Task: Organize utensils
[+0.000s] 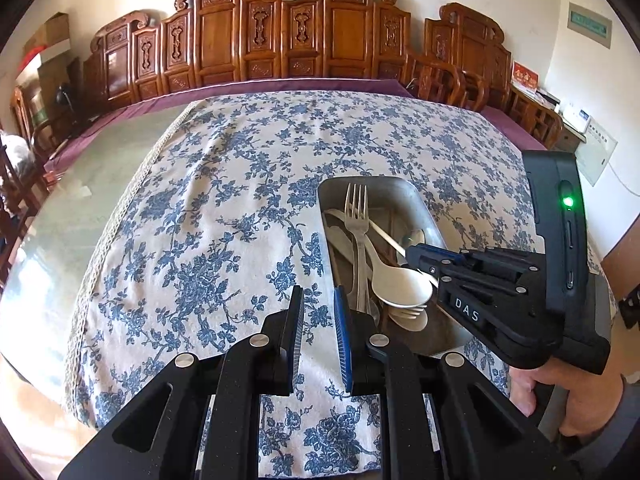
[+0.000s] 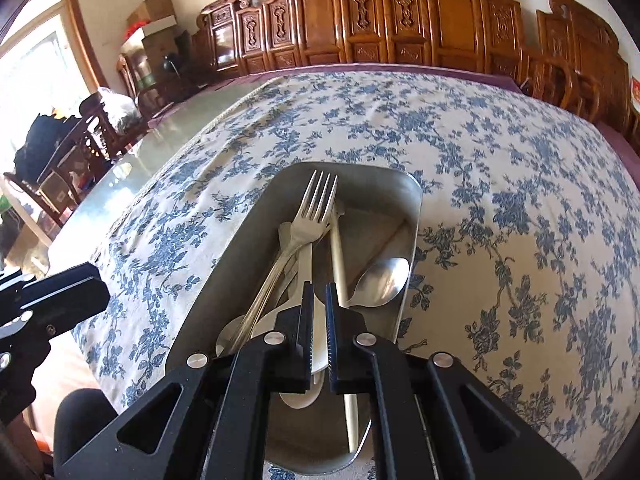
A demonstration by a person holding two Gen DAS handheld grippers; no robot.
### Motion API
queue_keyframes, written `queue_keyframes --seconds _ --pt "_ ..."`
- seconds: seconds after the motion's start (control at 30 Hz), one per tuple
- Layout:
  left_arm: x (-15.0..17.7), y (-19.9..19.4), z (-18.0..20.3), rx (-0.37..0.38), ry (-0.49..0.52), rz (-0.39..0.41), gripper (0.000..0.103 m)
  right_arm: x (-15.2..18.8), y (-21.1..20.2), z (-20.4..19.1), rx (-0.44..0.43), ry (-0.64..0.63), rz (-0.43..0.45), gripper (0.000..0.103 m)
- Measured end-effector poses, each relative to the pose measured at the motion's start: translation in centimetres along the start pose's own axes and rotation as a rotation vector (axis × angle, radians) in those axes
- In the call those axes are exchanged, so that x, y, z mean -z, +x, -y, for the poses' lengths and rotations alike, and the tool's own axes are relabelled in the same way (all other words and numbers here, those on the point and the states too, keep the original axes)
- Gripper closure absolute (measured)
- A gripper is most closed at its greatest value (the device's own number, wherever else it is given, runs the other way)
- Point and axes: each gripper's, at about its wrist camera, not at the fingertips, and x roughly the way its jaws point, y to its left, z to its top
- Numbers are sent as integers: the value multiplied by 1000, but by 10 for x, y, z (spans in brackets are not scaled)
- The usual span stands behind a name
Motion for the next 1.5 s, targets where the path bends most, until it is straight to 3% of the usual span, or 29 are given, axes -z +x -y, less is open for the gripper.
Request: queue_keyframes --seconds 0.43,0.63,0.7,0.73,0.9,1.03,1.1,1.5 --pt "1 -19 10 12 -4 28 87 6 -51 9 10 -38 85 95" --pt "0 -30 16 14 -8 57 61 13 -85 11 31 -49 139 74" --pt "0 -34 20 15 -5 72 48 16 -97 11 37 -48 152 65" --pt "0 -36 22 8 -1 83 36 18 -103 12 45 -49 160 57" --pt "-1 -45 33 14 5 103 14 27 -133 15 83 -50 195 35" --pt "1 -52 44 14 17 113 8 36 -157 22 112 -28 229 9" --pt "3 -55 49 11 21 112 8 42 -170 26 122 -14 250 3" --pt "24 -82 79 14 22 128 8 76 -222 44 201 35 280 3"
